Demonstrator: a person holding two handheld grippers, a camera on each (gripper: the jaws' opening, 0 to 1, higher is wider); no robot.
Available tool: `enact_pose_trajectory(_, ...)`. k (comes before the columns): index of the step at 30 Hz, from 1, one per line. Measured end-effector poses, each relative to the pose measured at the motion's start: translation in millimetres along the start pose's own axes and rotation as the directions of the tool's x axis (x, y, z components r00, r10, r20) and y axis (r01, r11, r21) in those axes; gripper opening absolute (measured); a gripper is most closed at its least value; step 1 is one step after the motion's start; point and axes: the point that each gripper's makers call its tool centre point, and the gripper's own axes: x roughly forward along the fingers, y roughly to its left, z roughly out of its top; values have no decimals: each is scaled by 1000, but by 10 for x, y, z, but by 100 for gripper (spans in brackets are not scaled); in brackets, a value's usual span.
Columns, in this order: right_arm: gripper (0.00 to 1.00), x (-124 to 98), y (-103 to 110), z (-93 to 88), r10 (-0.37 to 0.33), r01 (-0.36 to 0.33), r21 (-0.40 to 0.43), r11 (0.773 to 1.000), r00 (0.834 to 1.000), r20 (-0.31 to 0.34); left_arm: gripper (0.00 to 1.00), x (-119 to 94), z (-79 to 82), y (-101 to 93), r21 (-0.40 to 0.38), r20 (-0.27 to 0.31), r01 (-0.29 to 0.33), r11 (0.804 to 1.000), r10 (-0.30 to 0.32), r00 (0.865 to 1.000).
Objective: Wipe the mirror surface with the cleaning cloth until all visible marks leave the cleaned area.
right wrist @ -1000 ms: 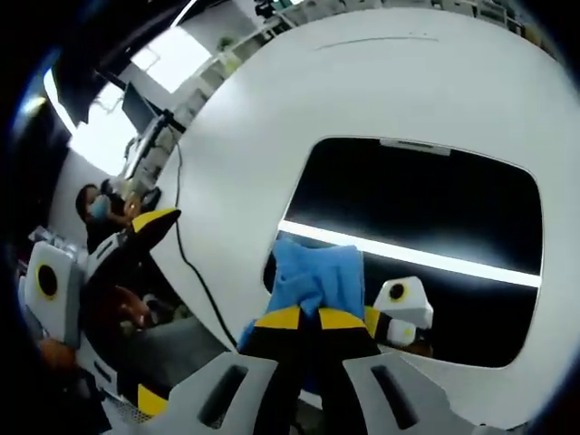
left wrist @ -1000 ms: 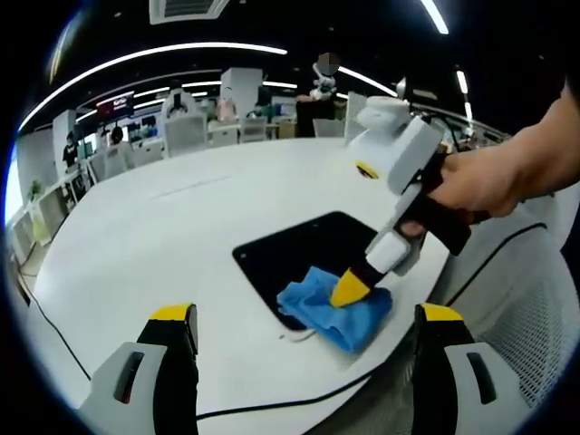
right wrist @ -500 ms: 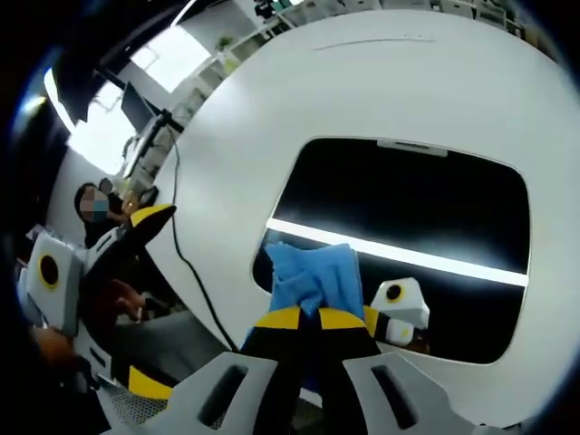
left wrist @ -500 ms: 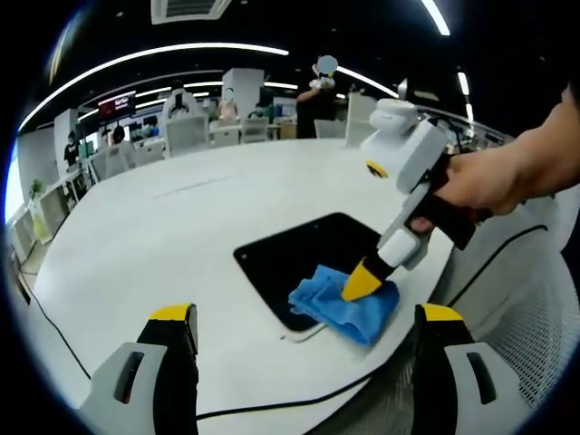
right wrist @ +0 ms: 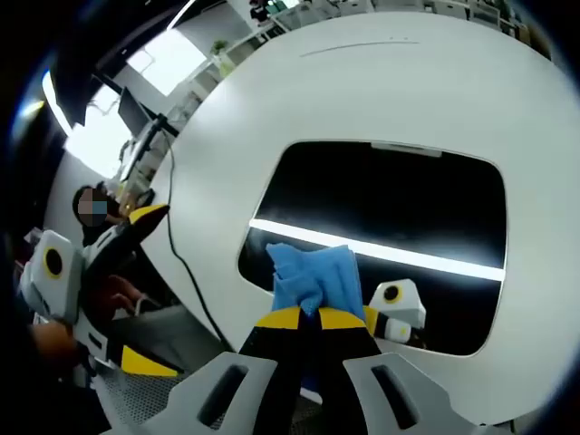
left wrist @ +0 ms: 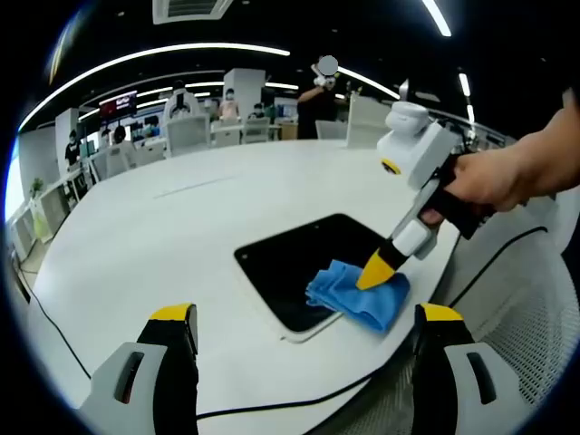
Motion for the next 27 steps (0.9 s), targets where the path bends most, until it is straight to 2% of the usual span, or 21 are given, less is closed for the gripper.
enact_pose_trajectory(16,0,25,-10,50,-5,5,5,1000,1000,1,100,2,1,3,-6,2,-1,1000,1,1000)
enact_pose_trajectory(27,0,76,-99,254,-15,14,16,1000,1000,17,100,4,-4,3,-9,-1,0,1000,0,1000)
